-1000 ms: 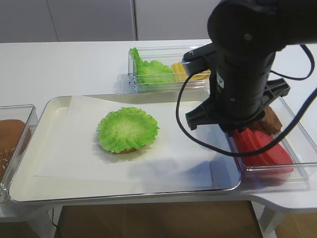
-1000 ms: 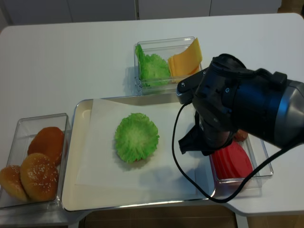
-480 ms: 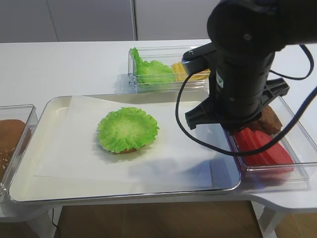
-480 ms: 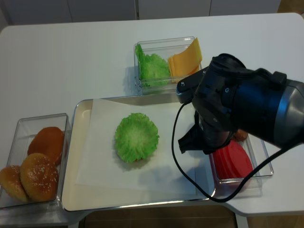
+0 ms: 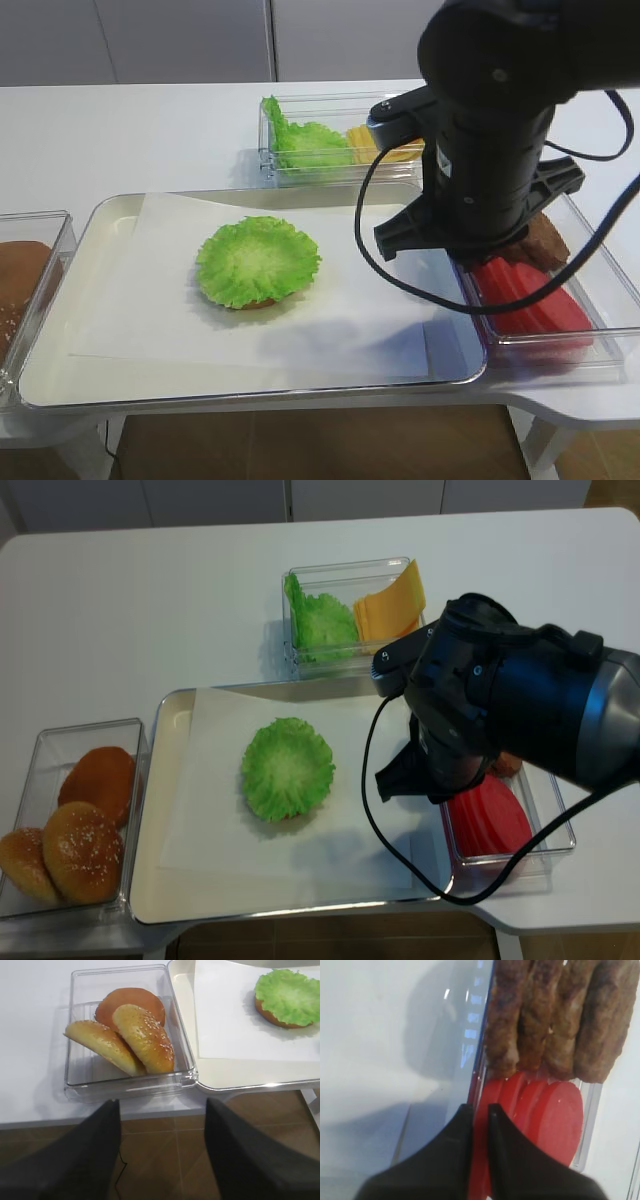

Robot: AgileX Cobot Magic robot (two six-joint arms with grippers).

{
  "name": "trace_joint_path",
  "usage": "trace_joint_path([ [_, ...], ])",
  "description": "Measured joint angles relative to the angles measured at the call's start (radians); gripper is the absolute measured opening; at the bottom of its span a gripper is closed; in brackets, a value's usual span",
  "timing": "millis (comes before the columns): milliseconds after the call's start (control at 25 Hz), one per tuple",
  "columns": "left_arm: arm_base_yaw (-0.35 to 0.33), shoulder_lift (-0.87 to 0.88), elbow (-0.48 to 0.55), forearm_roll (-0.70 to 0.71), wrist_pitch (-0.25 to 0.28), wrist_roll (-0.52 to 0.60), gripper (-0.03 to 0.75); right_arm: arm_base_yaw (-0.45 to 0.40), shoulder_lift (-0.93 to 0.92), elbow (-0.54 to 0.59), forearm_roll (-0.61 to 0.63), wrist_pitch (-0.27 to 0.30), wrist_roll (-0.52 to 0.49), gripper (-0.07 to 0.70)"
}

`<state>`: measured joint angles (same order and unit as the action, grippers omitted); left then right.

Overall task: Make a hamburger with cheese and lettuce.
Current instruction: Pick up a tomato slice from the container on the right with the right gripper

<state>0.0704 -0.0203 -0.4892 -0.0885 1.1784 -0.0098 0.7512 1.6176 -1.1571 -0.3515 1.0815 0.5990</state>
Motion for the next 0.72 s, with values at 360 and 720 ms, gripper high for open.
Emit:
trace_joint_path([
  [360, 0.000, 0.000, 0.000, 0.000, 0.000, 0.000, 0.403, 0.000, -0.059, 0.000, 0.000, -0.009, 0.000, 0.052],
  [720, 0.000, 0.000, 0.000, -0.002, 0.000, 0.000, 0.403, 0.000, -0.115, 0.000, 0.010, -0.014, 0.000, 0.050],
])
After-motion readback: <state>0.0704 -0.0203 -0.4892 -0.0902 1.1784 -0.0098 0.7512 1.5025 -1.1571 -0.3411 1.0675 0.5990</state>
